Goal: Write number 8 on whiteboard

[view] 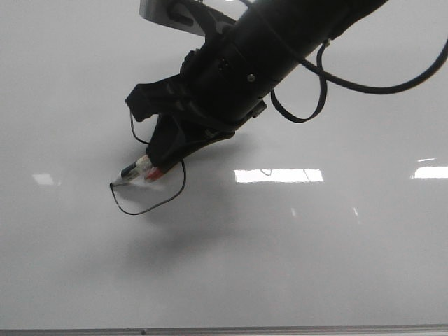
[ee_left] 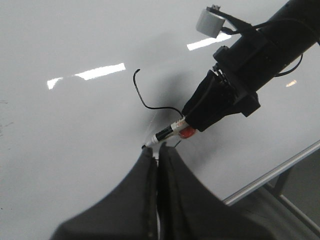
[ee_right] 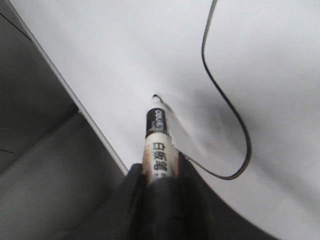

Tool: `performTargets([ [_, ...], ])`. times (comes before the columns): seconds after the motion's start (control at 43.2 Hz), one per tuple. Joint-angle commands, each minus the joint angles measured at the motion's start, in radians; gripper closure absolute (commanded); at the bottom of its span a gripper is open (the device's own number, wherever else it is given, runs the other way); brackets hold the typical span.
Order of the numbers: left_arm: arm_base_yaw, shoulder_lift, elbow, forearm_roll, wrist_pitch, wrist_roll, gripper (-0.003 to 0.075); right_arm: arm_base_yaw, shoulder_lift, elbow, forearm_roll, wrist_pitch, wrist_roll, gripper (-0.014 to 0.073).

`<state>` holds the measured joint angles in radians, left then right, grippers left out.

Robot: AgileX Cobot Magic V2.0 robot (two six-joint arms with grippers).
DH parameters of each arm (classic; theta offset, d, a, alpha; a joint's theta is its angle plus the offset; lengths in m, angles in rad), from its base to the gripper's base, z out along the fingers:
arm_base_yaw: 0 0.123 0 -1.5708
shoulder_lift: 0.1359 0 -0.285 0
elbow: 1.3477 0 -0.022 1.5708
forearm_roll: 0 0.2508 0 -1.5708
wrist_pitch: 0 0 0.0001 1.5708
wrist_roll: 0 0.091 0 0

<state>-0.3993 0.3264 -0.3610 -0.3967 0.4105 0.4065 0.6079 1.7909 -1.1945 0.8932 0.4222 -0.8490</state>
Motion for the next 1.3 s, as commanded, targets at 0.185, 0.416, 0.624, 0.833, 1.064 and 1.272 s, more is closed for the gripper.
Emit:
performTargets([
  [0.185, 0.002, 0.005, -0.027, -0.021, -0.072, -0.009, 0.0741, -0.106, -0.144, 0.028, 0.024, -0.021, -0.006, 0.0652],
  [0.416, 0.002, 0.005, -0.027, -0.021, -0.072, -0.009, 0.0741, -0.163, -0.206, 0.044, 0.018, -0.011, -0.044, 0.0652],
  [0.624, 0.002, 0.005, -0.027, -0.021, -0.071, -0.009, 0.0741, -0.153, -0.204, -0.010, 0.035, -0.043, -0.045, 0.0652],
  [0.833, 0.002, 0.005, -0.027, -0.021, -0.069, -0.009, 0.0741, -0.109, -0.123, -0.137, 0.035, -0.010, -0.045, 0.0652],
  [1.064, 0.002, 0.005, -0.027, -0.021, -0.069, -0.009, 0.0741, -0.051, -0.130, -0.195, -0.095, 0.102, -0.045, 0.0652],
  [1.272, 0.002, 0.021, -0.049, -0.055, -0.033, 0.059, 0.0739, 0.029, -0.240, -0.195, -0.372, 0.290, -0.101, 0.0652],
])
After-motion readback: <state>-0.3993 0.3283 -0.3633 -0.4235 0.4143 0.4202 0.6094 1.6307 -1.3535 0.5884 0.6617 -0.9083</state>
